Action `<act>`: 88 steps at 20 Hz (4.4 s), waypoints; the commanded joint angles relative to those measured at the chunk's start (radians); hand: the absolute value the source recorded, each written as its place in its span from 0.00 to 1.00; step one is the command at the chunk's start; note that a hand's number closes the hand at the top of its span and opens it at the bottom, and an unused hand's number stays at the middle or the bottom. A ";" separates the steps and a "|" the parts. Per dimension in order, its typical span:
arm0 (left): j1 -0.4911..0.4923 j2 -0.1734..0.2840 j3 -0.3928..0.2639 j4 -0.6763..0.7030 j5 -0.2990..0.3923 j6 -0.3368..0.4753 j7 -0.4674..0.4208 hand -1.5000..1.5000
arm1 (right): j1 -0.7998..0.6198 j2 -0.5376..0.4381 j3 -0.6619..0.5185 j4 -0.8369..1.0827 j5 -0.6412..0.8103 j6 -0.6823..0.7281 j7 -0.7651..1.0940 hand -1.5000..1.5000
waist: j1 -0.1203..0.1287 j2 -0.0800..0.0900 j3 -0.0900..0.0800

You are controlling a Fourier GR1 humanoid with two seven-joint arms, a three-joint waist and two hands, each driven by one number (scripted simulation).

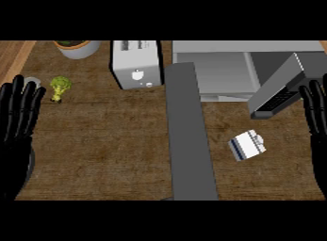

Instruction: Pick up the milk, place it into the microwave and close the microwave

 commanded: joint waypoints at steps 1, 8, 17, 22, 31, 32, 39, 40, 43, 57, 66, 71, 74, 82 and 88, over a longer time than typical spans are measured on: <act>-0.055 -0.020 0.001 0.088 0.006 0.002 0.000 0.00 | 0.030 0.004 0.010 0.025 0.021 0.013 -0.025 0.00 | 0.006 -0.033 -0.006; 0.005 -0.041 0.088 0.018 0.264 -0.053 0.114 0.00 | 0.095 -0.029 0.026 -0.039 -0.112 0.144 -0.003 0.00 | 0.011 -0.037 -0.006; 0.304 -0.004 0.149 -0.207 0.408 -0.184 0.118 0.00 | 0.195 -0.012 -0.012 -0.074 -0.084 0.140 0.008 0.00 | 0.017 -0.036 -0.006; 0.330 0.040 0.276 -0.241 0.558 -0.231 0.152 0.00 | 0.183 -0.007 -0.020 0.003 -0.025 0.135 -0.026 0.00 | 0.015 -0.035 -0.006; 0.472 -0.033 0.288 -0.314 0.552 -0.306 0.100 0.00 | 0.190 0.033 -0.068 0.287 0.065 0.089 -0.244 0.00 | 0.019 -0.034 -0.005; 0.484 -0.036 0.302 -0.333 0.573 -0.312 0.098 0.00 | 0.154 -0.004 -0.130 0.262 0.007 0.097 -0.165 0.00 | 0.019 -0.035 -0.005; 0.489 0.019 0.398 -0.277 0.682 -0.369 0.109 0.00 | 0.166 0.005 -0.154 0.605 0.088 0.073 -0.429 0.00 | 0.022 -0.033 -0.005; 0.553 -0.057 0.382 -0.286 0.620 -0.419 0.027 0.00 | 0.103 0.015 -0.153 0.612 0.100 0.040 -0.371 0.00 | 0.027 -0.035 -0.005; 0.544 -0.014 0.419 -0.300 0.683 -0.408 0.073 0.00 | 0.132 -0.035 -0.203 0.750 0.080 0.088 -0.509 0.00 | 0.024 -0.034 -0.005; 0.611 -0.060 0.454 -0.309 0.701 -0.494 0.054 0.00 | -0.141 -0.088 -0.260 1.391 0.193 -0.023 -0.868 0.00 | 0.032 -0.032 -0.004; 0.613 -0.095 0.441 -0.290 0.691 -0.522 0.047 0.00 | -0.314 -0.123 -0.313 1.731 0.182 0.003 -1.040 0.00 | 0.039 -0.029 -0.003; 0.659 -0.073 0.476 -0.285 0.743 -0.576 0.032 0.00 | -0.346 -0.118 -0.339 1.822 0.158 0.051 -1.094 0.00 | 0.047 -0.027 -0.001; 0.632 -0.029 0.470 -0.323 0.798 -0.504 0.114 0.00 | -0.365 -0.129 -0.333 1.829 0.150 0.125 -1.092 1.00 | 0.035 -0.026 -0.001; 0.639 -0.062 0.463 -0.255 0.766 -0.574 0.062 0.00 | -0.421 -0.102 -0.309 1.874 0.194 0.049 -1.164 1.00 | 0.046 -0.024 -0.001; 0.654 -0.037 0.511 -0.280 0.808 -0.573 0.067 0.00 | -0.459 -0.071 -0.307 1.866 0.178 0.135 -1.161 1.00 | 0.046 -0.027 -0.002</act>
